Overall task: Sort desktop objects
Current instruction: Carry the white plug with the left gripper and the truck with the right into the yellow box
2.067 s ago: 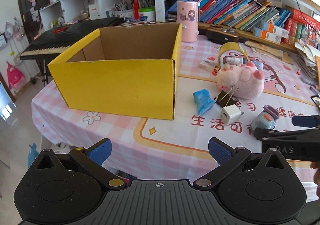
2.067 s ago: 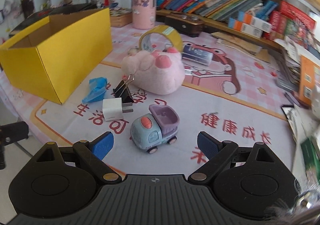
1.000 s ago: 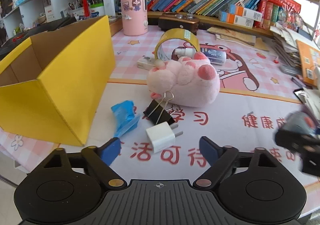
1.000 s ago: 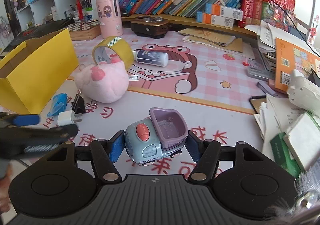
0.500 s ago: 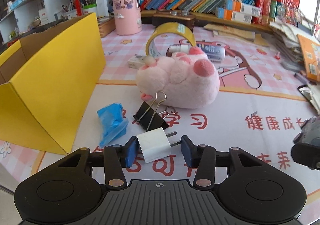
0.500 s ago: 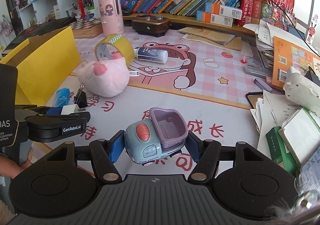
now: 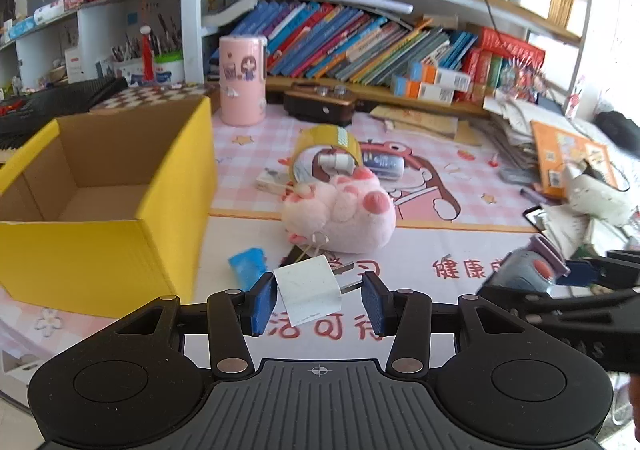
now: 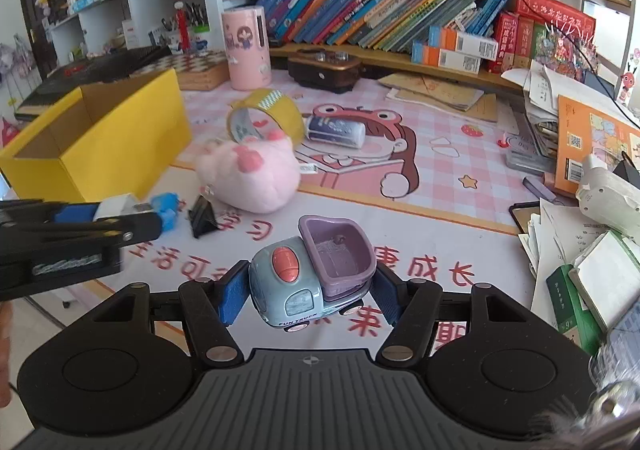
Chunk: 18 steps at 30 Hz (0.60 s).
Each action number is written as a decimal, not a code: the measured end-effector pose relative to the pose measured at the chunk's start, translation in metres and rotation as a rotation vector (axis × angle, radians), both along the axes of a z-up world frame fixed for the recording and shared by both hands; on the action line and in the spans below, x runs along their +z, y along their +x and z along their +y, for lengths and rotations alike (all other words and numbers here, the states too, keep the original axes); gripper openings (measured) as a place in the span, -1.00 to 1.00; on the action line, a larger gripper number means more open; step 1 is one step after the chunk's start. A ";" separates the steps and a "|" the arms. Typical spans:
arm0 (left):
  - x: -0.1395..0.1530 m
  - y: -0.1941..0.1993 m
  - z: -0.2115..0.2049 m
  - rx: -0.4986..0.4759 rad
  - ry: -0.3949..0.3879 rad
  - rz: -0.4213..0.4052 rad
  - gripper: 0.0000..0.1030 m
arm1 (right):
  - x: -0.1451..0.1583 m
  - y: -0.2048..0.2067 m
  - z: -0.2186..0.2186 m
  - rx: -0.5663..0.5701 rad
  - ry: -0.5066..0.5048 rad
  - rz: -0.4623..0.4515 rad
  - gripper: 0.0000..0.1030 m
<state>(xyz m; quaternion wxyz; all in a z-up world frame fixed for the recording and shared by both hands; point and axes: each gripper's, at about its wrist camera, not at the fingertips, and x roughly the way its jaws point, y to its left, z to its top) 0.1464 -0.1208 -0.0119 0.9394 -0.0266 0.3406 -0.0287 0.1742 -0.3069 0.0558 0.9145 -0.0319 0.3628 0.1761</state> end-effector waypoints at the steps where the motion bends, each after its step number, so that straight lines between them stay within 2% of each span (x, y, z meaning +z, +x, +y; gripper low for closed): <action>1: 0.003 -0.005 0.005 0.003 -0.003 -0.002 -0.12 | 0.002 -0.003 0.003 -0.002 0.004 -0.003 0.20; 6: 0.012 -0.029 0.029 0.036 -0.025 -0.003 -0.12 | 0.009 -0.018 0.027 0.005 0.025 -0.001 0.20; 11: 0.012 -0.050 0.047 0.015 -0.004 -0.009 -0.12 | 0.009 -0.038 0.061 0.034 0.035 0.008 0.20; 18: 0.016 -0.079 0.090 0.034 -0.004 -0.013 -0.12 | 0.012 -0.069 0.105 0.056 0.031 0.011 0.20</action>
